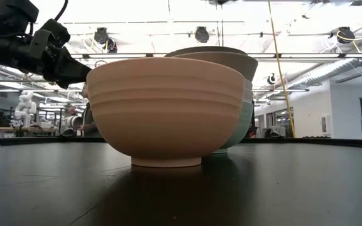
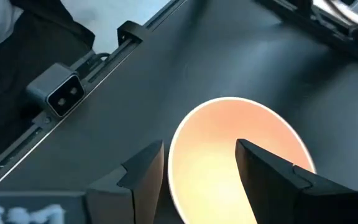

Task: Nest bowls inside each other
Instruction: Stack the light orange bowl on the light gray bowl

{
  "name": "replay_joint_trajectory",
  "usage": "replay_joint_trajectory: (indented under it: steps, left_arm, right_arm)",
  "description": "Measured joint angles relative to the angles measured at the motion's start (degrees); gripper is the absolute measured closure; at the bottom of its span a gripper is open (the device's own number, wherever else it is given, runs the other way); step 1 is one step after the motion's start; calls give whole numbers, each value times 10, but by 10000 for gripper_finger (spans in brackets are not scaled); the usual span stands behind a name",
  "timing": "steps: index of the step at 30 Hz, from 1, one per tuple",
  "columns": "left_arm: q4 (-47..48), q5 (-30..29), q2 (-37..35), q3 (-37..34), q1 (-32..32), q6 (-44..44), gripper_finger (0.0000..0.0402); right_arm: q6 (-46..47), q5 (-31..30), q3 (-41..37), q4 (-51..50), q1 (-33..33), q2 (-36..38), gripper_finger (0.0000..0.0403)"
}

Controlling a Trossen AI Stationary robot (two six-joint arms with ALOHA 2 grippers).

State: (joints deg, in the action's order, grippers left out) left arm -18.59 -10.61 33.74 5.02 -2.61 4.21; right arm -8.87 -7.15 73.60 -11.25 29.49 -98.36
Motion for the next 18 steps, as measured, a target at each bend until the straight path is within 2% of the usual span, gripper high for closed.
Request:
replay_joint_trajectory:
  steps: [9, 15, 18]
  left_arm:
    - [-1, 0, 0, 0, 0, 0, 339]
    - [-1, 0, 0, 0, 0, 0, 339]
    - [-1, 0, 0, 0, 0, -4, 339]
  right_arm:
    - [13, -66, 0, -81, 3, 59, 211]
    - [40, -70, 0, -150, 0, 121, 211]
    - [49, -77, -20, -149, 0, 164, 211]
